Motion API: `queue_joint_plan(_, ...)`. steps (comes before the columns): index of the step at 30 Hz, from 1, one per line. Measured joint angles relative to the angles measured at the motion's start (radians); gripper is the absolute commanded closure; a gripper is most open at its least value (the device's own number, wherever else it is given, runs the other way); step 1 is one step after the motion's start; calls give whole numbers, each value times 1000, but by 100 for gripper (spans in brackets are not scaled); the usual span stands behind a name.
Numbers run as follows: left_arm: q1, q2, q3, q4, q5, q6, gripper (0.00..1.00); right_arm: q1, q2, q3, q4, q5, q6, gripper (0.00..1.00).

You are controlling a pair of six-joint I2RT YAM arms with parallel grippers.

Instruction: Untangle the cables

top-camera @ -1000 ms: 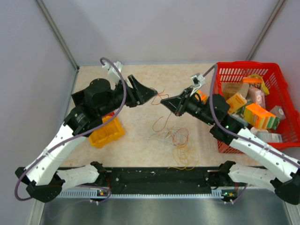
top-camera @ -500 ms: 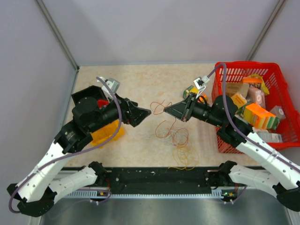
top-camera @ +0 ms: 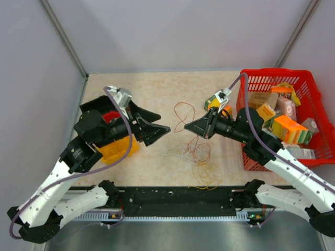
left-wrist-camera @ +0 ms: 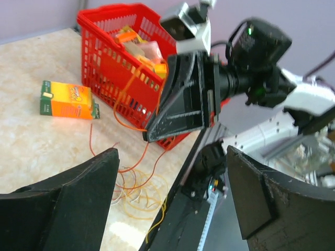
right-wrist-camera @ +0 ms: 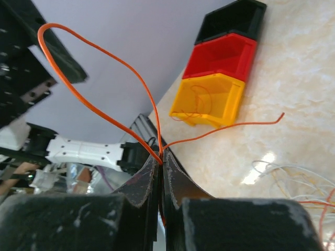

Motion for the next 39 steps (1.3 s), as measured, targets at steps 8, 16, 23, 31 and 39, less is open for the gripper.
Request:
queue_joint_plan(8, -35, 109, -76, 42, 130, 153, 8, 0, -13, 0, 59, -13, 187, 100)
queue_joint_plan(16, -153, 200, -55, 5, 34, 275, 9, 0, 59, 1, 107, 26, 341, 100)
queue_joint_plan(23, -245, 235, -24, -38, -76, 348, 23, 0, 63, 0, 74, 113, 428, 100)
queue_joint_plan(31, -365, 334, 25, -54, -352, 372, 42, 2, 35, -27, 72, 209, 528, 100)
queue_joint_plan(39, -444, 384, 49, -45, -633, 371, 51, 30, -23, -57, 53, 315, 575, 100)
